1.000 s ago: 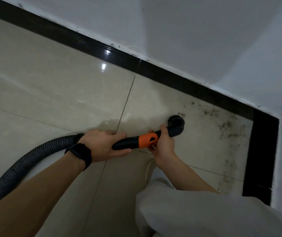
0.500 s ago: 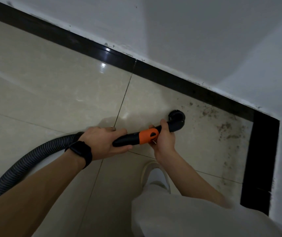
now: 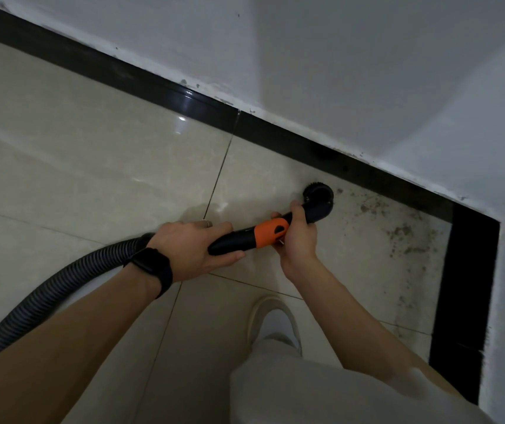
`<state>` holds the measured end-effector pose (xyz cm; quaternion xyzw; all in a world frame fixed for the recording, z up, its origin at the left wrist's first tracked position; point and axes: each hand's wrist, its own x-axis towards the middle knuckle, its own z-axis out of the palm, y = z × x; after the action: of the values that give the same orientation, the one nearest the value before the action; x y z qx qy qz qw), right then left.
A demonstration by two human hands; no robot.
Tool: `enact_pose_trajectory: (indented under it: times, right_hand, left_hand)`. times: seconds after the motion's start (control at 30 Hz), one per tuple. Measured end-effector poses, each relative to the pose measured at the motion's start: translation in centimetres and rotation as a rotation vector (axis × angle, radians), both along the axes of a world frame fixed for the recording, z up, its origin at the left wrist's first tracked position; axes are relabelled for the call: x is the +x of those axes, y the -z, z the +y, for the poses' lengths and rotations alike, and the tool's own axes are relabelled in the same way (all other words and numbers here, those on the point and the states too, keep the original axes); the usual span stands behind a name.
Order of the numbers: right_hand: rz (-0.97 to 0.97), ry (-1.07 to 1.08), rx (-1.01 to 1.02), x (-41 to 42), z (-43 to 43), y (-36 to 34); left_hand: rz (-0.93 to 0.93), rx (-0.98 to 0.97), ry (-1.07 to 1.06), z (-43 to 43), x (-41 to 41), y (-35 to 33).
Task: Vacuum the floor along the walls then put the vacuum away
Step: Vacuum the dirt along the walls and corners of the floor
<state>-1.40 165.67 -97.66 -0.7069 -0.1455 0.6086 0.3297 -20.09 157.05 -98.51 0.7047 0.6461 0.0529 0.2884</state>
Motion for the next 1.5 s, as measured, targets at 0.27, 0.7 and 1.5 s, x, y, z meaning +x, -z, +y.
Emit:
enact_pose_trajectory:
  times: [0.27,0.7,1.5]
  right_hand:
    - [-0.014,-0.025,0.017,-0.4,1.6,-0.1]
    - [-0.037,-0.030,0.029,-3.7,2.7,-0.3]
    - [-0.074,0.085,-0.120,2.1,-5.0,-0.5]
  left_hand:
    - [-0.007,-0.024,-0.038,1.1,0.3,0.0]
    - [-0.051,0.021,-0.127,0.8,-1.4,-0.1]
    - [0.015,0.049,0.196,-2.1,0.5,0.0]
